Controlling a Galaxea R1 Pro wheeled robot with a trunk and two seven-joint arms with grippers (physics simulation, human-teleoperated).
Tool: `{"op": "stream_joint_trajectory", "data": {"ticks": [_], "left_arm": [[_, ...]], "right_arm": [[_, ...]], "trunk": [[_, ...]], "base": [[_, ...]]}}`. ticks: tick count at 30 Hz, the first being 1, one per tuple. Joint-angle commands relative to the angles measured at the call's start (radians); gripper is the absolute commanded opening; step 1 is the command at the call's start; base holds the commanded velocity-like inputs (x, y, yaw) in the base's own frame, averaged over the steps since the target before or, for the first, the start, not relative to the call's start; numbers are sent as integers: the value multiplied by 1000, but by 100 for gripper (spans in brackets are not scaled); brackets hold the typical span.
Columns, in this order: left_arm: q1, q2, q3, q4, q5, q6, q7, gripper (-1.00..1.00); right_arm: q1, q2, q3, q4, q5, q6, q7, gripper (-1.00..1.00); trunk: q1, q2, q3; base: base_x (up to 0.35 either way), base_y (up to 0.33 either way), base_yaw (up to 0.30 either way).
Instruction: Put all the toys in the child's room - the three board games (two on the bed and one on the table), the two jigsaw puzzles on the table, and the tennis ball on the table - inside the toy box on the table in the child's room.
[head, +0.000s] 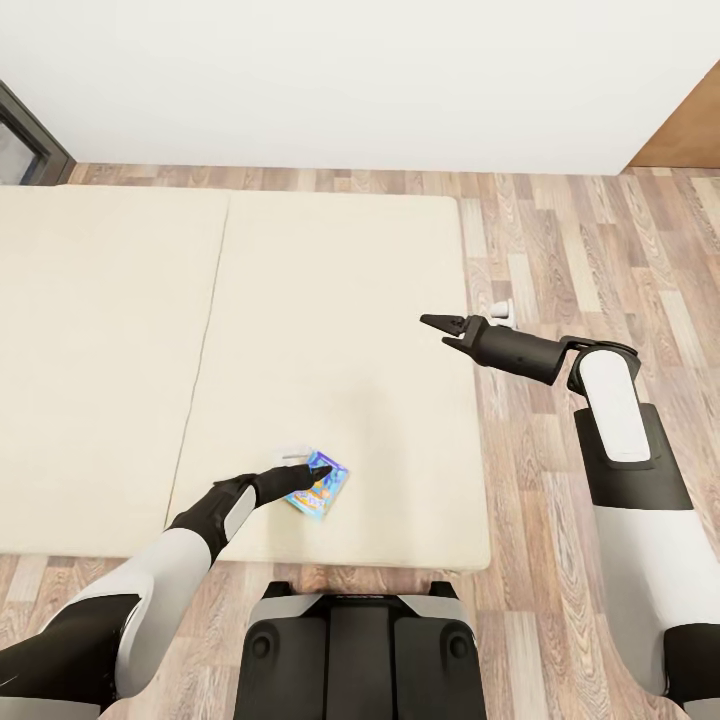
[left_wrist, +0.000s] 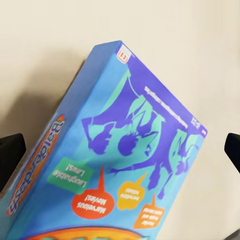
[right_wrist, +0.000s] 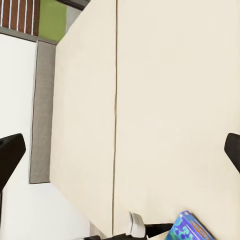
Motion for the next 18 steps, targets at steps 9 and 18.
{"op": "stream_joint_trajectory", "data": {"ticks": [9,18], "left_arm": [[-1,-1,8,-1,6,49,12,100],[-1,-1,9,-1,6,63,14,100]], "right_arm": [[-1,2,0,0,7,2,5,100],[-1,4,0,-1,8,2,4,100]], "trunk": [[1,-2,-1],[1,-2,-1]], "base": [[0,0,0],[0,0,0]]}}
